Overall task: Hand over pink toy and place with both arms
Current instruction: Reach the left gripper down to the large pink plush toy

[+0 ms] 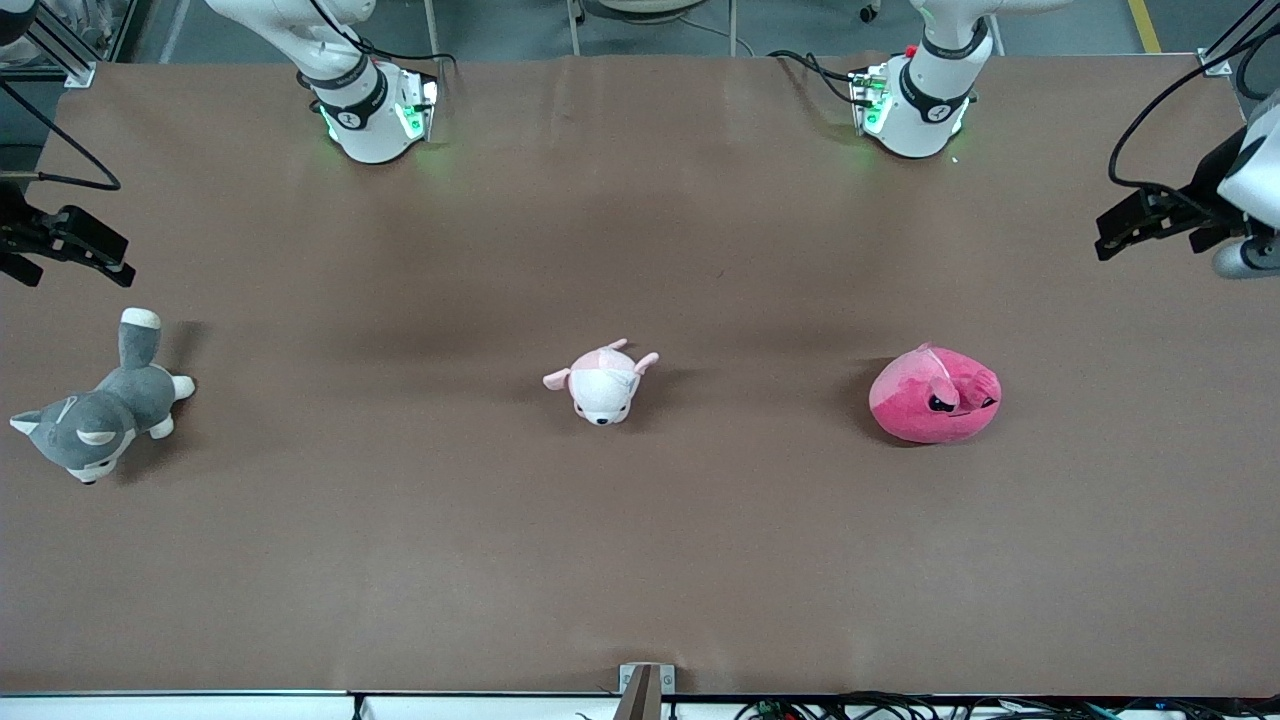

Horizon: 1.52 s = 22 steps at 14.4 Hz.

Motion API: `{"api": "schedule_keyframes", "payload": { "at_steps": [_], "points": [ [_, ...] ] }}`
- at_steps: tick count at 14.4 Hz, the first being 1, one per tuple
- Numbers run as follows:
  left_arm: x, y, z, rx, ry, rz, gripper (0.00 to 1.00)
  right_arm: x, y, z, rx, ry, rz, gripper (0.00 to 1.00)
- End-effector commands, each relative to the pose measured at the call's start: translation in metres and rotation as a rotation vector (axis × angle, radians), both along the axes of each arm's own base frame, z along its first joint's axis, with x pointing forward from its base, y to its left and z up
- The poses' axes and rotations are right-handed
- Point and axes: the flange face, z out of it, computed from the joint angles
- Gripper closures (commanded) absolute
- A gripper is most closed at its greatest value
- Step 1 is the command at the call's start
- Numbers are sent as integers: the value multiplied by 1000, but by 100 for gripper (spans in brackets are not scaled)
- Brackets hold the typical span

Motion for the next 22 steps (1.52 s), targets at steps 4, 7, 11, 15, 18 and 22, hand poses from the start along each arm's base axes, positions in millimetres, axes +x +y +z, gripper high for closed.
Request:
{"api": "schedule_keyframes", "payload": {
  "at_steps": [4, 7, 11, 15, 18, 22],
  "points": [
    [51, 2, -60, -32, -11, 9, 0, -9, -2, 2, -9, -3, -2, 0],
    [66, -2, -111, -34, -52, 14, 0, -9, -2, 2, -6, -3, -4, 0],
    [73, -5, -167, -45, -127, 9, 0, -9, -2, 2, -3, -4, -4, 0],
    [66, -12, -201, -53, -80, -3, 0, -10, -1, 3, 2, -4, -4, 0],
    [63, -13, -224, -94, -39, 29, 0, -10, -1, 2, 2, 2, -4, 0],
    [65, -15, -243, -99, -9, 31, 8, -10, -1, 2, 4, 2, -16, 0]
  ]
}}
